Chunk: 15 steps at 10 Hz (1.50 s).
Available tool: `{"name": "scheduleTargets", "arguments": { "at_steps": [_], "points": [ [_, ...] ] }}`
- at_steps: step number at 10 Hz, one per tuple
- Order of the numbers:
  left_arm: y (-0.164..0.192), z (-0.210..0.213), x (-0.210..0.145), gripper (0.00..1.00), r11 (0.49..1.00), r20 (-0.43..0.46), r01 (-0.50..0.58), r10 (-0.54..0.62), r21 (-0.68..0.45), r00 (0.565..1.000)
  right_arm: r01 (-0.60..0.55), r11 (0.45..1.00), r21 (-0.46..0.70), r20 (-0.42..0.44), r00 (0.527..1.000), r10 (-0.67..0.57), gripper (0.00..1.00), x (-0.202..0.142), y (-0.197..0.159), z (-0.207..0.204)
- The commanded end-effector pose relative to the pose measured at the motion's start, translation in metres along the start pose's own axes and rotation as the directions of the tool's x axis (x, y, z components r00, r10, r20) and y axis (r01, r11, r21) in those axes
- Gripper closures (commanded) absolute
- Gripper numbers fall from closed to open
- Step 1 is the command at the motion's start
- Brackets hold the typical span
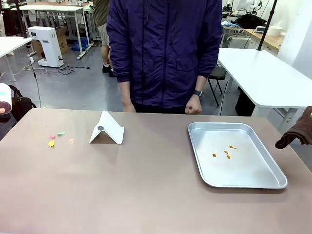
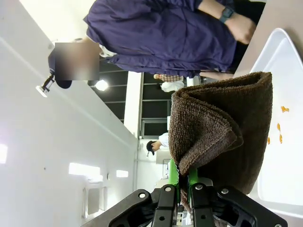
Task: Clean the surface of the table.
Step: If a person points to the right, clean the right side of the table with your right hand, and if they point to the left, clean the left side with your left hand.
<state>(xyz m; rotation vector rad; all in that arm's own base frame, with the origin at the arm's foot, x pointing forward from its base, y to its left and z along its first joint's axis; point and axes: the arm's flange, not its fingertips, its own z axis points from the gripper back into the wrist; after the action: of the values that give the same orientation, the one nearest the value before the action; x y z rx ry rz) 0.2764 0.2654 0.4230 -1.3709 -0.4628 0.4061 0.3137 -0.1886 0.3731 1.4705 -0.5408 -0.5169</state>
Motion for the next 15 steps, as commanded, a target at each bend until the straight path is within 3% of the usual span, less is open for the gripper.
{"name": "scheduleTargets", "arguments": {
  "at_steps": [1,13,14,15],
  "points": [
    [-0.002,0.001,-0.002,1.00,1.000,-0.007,0.005,-0.005,0.007,1.000,0.001,1.000,0.019,0.021,1.000,-0.001,1.00,0.000,0.008,0.000],
    [-0.002,0.001,-0.002,1.00,1.000,-0.007,0.005,-0.005,0.007,1.000,0.001,1.000,0.019,0.021,1.000,-0.001,1.00,0.000,0.008,0.000],
    [-0.002,0.001,-0.002,1.00,1.000,-0.007,0.005,-0.005,0.007,1.000,0.000,1.000,0.000,0.000,1.000,0.000,0.92,0.000,0.000,0.000],
    [-0.002,0.001,-0.002,1.00,1.000,-0.007,0.005,-0.005,0.007,1.000,-0.027,0.998,-0.060,-0.091,0.996,0.021,0.92,0.005,0.010,-0.016]
  ]
}}
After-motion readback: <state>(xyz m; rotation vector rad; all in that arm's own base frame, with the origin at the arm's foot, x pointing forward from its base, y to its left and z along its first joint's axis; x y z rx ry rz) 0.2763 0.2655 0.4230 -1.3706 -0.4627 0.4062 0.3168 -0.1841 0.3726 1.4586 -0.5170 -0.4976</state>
